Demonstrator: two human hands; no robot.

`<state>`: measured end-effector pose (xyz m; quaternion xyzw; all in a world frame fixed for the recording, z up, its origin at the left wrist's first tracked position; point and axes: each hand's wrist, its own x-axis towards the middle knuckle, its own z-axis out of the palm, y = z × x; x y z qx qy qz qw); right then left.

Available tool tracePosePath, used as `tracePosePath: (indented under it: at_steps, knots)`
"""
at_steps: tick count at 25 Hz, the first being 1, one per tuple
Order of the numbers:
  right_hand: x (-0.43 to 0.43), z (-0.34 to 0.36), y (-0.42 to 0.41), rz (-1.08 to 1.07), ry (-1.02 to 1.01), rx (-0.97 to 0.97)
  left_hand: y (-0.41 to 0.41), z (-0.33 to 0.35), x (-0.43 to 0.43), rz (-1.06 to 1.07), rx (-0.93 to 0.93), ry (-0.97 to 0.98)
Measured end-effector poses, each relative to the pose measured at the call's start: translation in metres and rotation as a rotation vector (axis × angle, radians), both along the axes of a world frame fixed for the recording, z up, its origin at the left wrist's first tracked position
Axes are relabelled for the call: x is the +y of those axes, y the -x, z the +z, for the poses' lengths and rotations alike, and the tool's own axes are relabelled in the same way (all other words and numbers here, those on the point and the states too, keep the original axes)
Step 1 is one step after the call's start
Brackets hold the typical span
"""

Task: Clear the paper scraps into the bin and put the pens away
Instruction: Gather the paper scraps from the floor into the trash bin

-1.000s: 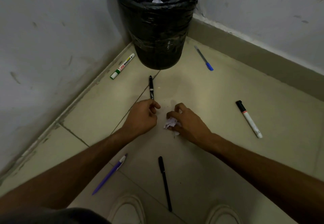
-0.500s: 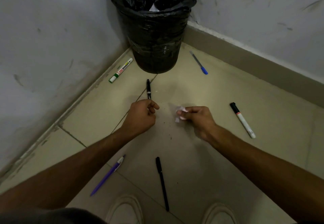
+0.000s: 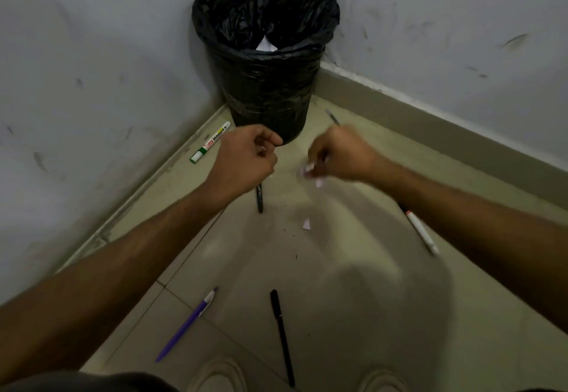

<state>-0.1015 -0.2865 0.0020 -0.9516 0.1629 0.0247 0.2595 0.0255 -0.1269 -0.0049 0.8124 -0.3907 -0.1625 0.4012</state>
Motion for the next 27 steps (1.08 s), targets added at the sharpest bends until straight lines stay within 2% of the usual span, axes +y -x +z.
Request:
tracePosePath:
  at_steps: [3,7,14,20,27]
  knots:
    - [0.032,-0.064,0.039,-0.044,-0.065,0.138,0.009,-0.015,0.015,0.021,0.115,-0.087]
    - [0.042,-0.108,0.064,-0.187,-0.09,0.091,0.005,-0.029,0.026,0.074,0.173,-0.113]
    - [0.05,-0.118,0.056,-0.039,-0.12,0.091,0.002,-0.05,0.027,0.084,0.192,-0.162]
    - [0.044,-0.129,0.035,-0.012,-0.054,0.298,-0.001,-0.067,0.028,0.073,0.198,-0.2]
    - [0.041,-0.11,0.017,0.131,-0.035,0.378,0.002,-0.069,0.026,0.077,0.218,-0.215]
